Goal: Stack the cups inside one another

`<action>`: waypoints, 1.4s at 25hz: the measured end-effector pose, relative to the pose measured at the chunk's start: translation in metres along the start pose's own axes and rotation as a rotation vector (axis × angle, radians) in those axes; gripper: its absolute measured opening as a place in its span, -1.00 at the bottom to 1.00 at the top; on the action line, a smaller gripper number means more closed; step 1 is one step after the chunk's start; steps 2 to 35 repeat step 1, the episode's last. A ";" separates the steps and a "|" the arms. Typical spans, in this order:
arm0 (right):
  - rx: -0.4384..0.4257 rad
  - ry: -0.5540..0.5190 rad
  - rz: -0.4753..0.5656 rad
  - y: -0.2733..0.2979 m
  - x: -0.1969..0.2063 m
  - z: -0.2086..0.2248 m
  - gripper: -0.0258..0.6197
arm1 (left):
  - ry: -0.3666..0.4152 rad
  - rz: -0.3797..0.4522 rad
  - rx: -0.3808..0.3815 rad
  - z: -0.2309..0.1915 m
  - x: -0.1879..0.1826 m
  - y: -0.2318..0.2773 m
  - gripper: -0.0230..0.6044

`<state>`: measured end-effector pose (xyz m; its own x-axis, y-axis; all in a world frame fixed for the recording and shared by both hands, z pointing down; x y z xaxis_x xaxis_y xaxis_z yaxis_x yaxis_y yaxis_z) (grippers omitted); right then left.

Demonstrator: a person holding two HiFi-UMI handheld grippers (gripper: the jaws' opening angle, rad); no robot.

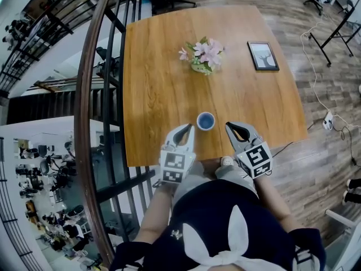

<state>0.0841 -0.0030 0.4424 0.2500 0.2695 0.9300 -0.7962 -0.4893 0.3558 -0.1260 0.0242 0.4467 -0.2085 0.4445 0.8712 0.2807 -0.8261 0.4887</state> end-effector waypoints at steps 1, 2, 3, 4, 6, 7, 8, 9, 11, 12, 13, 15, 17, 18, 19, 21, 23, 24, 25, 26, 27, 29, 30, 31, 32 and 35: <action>0.000 0.000 -0.001 0.001 0.000 0.000 -0.93 | -0.001 -0.001 -0.001 -0.001 0.000 0.000 -0.86; 0.000 0.000 -0.001 0.001 0.000 0.000 -0.93 | -0.001 -0.001 -0.001 -0.001 0.000 0.000 -0.86; 0.000 0.000 -0.001 0.001 0.000 0.000 -0.93 | -0.001 -0.001 -0.001 -0.001 0.000 0.000 -0.86; 0.000 0.000 -0.001 0.001 0.000 0.000 -0.93 | -0.001 -0.001 -0.001 -0.001 0.000 0.000 -0.86; 0.000 0.000 -0.001 0.001 0.000 0.000 -0.93 | -0.001 -0.001 -0.001 -0.001 0.000 0.000 -0.86; 0.000 0.000 -0.001 0.001 0.000 0.000 -0.93 | -0.001 -0.001 -0.001 -0.001 0.000 0.000 -0.86; 0.000 0.000 -0.001 0.001 0.000 0.000 -0.93 | -0.001 -0.001 -0.001 -0.001 0.000 0.000 -0.86; 0.000 0.000 -0.001 0.001 0.000 0.000 -0.93 | -0.001 -0.001 -0.001 -0.001 0.000 0.000 -0.86; 0.000 0.000 -0.001 0.001 0.000 0.000 -0.93 | -0.001 -0.001 -0.001 -0.001 0.000 0.000 -0.86; 0.000 0.000 -0.001 0.001 0.000 0.000 -0.93 | -0.001 -0.001 -0.001 -0.001 0.000 0.000 -0.86; 0.000 0.000 -0.001 0.001 0.000 0.000 -0.93 | -0.001 -0.001 -0.001 -0.001 0.000 0.000 -0.86; 0.000 0.000 -0.001 0.001 0.000 0.000 -0.93 | -0.001 -0.001 -0.001 -0.001 0.000 0.000 -0.86; 0.000 0.000 -0.001 0.001 0.000 0.000 -0.93 | -0.001 -0.001 -0.001 -0.001 0.000 0.000 -0.86; 0.000 0.000 -0.001 0.001 0.000 0.000 -0.93 | -0.001 -0.001 -0.001 -0.001 0.000 0.000 -0.86; 0.000 0.000 -0.001 0.001 0.000 0.000 -0.93 | -0.001 -0.001 -0.001 -0.001 0.000 0.000 -0.86; 0.000 0.000 -0.001 0.001 0.000 0.000 -0.93 | -0.001 -0.001 -0.001 -0.001 0.000 0.000 -0.86; 0.000 0.000 -0.001 0.001 0.000 0.000 -0.93 | -0.001 -0.001 -0.001 -0.001 0.000 0.000 -0.86; 0.000 0.000 -0.001 0.001 0.000 0.000 -0.93 | -0.001 -0.001 -0.001 -0.001 0.000 0.000 -0.86; 0.000 0.000 -0.001 0.001 0.000 0.000 -0.93 | -0.001 -0.001 -0.001 -0.001 0.000 0.000 -0.86; 0.000 0.000 -0.001 0.001 0.000 0.000 -0.93 | -0.001 -0.001 -0.001 -0.001 0.000 0.000 -0.86; 0.000 0.000 -0.001 0.001 0.000 0.000 -0.93 | -0.001 -0.001 -0.001 -0.001 0.000 0.000 -0.86; 0.000 0.000 -0.001 0.001 0.000 0.000 -0.93 | -0.001 -0.001 -0.001 -0.001 0.000 0.000 -0.86; 0.000 0.000 -0.001 0.001 0.000 0.000 -0.93 | -0.001 -0.001 -0.001 -0.001 0.000 0.000 -0.86; 0.000 0.000 -0.001 0.001 0.000 0.000 -0.93 | -0.001 -0.001 -0.001 -0.001 0.000 0.000 -0.86; 0.000 0.000 -0.001 0.001 0.000 0.000 -0.93 | -0.001 -0.001 -0.001 -0.001 0.000 0.000 -0.86; 0.000 0.000 -0.001 0.001 0.000 0.000 -0.93 | -0.001 -0.001 -0.001 -0.001 0.000 0.000 -0.86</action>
Point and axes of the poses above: the fingertips, and each gripper's own axes: y forward along the fingers, z to its right, x out of its underside, the point moved 9 cm from there along -y, backward along the fingers, and after that the axes turned 8 degrees about -x, right-handed, at the moved point
